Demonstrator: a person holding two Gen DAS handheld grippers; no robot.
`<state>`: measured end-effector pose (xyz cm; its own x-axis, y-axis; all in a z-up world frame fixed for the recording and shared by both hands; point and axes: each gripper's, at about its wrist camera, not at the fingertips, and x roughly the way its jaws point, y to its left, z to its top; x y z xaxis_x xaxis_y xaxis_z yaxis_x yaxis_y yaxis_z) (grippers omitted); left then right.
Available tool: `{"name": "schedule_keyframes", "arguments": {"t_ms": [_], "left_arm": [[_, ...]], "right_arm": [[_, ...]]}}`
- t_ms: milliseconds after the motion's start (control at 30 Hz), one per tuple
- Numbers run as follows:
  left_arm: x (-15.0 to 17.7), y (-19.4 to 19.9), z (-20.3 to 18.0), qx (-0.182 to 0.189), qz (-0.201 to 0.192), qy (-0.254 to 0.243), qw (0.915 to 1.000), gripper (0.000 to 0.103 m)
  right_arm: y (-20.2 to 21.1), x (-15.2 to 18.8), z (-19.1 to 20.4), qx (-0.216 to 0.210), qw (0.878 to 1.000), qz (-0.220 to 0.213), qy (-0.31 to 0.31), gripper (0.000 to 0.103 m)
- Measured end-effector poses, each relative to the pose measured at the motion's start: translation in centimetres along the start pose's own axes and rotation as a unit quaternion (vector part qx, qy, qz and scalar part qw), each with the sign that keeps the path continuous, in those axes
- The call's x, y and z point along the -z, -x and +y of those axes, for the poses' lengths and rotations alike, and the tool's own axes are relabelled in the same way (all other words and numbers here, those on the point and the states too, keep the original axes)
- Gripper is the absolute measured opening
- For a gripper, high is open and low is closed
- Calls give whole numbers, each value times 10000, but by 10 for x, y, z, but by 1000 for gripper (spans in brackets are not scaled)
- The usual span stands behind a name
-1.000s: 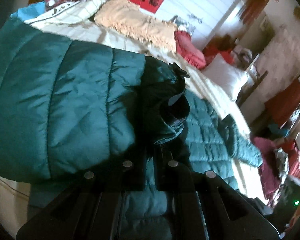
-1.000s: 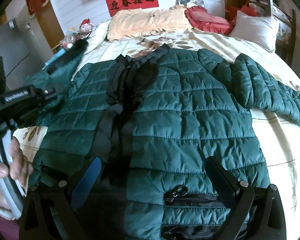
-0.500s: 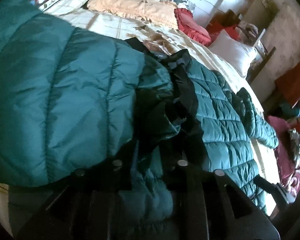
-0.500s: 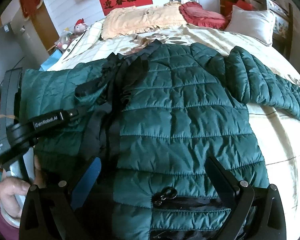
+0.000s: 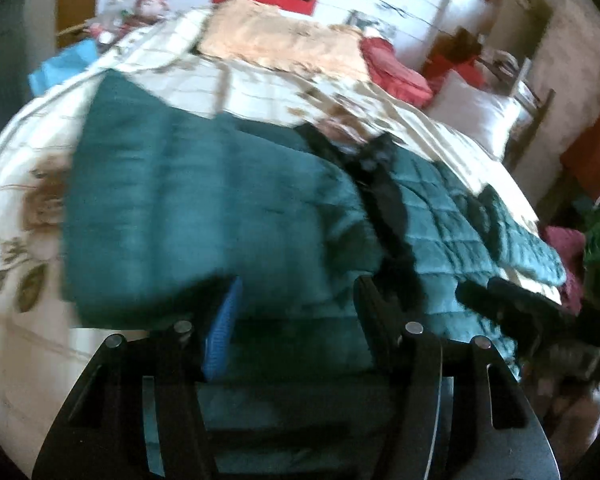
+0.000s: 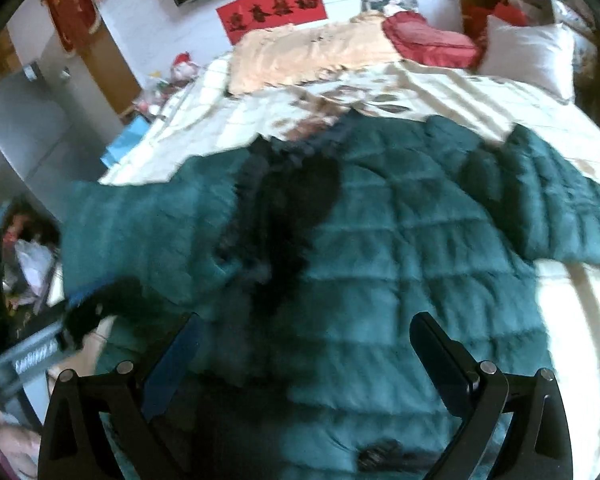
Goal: Fold large clothes
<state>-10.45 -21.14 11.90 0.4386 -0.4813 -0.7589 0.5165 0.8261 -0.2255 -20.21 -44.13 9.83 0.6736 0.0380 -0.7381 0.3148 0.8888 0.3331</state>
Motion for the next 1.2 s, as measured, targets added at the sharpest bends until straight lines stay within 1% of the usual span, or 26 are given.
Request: {"name": "schedule_keyframes", "arguments": {"t_ms": [67, 200, 267, 367, 500, 533, 567, 600, 667, 733, 767, 800, 833, 867, 933, 1033, 1100, 1200], "left_arm": [[-1, 10, 16, -215, -92, 61, 9997, 58], [-1, 24, 44, -475, -276, 242, 9982, 58], [-2, 27, 56, -639, -374, 335, 9967, 58], [-2, 30, 71, -774, -448, 471, 9949, 58], [0, 27, 86, -804, -408, 624, 9940, 58], [0, 25, 88, -815, -406, 633, 9938, 58], [1, 24, 90, -821, -405, 643, 9937, 58], [1, 22, 91, -815, -395, 651, 9938, 58], [1, 18, 91, -817, -366, 658, 9938, 58], [1, 15, 92, -788, -340, 677, 9940, 58], [1, 14, 92, -777, -336, 688, 9940, 58], [0, 13, 92, -765, -330, 699, 9941, 58], [0, 13, 92, -757, -328, 703, 9941, 58], [1, 13, 92, -749, -322, 705, 9942, 58], [1, 11, 92, -725, -308, 723, 9943, 58], [1, 9, 91, -683, -298, 754, 9944, 58], [1, 8, 89, -661, -288, 754, 9945, 58], [2, 6, 84, -635, -283, 703, 9951, 58]], "right_arm": [[-11, -9, 10, -120, 9999, 49, 52, 103], [-39, -25, 32, -345, 9990, 215, 207, 103], [-52, -32, 42, -283, 9986, 262, 368, 100], [-68, -39, 51, -208, 9980, 338, 499, 99], [-94, -44, 58, -6, 9970, 516, 574, 99], [-100, -44, 60, -16, 9966, 569, 594, 97], [-104, -44, 63, -64, 9961, 618, 627, 89], [-107, -42, 62, -93, 9956, 657, 667, 84], [-112, -41, 66, -43, 9947, 643, 795, 58], [-114, -39, 68, 49, 9946, 531, 893, 47], [-115, -39, 68, 36, 9945, 522, 905, 37], [-115, -39, 67, 16, 9945, 520, 913, 32], [-111, -40, 68, 35, 9945, 468, 939, 22], [-108, -40, 68, 63, 9944, 406, 975, 16], [-98, -42, 69, 96, 9942, 201, 1049, 12], [-73, -46, 63, 80, 9950, -187, 982, 11], [-65, -51, 59, 108, 9951, -284, 943, 11], [-47, -57, 47, 328, 9937, -473, 963, 10]]}}
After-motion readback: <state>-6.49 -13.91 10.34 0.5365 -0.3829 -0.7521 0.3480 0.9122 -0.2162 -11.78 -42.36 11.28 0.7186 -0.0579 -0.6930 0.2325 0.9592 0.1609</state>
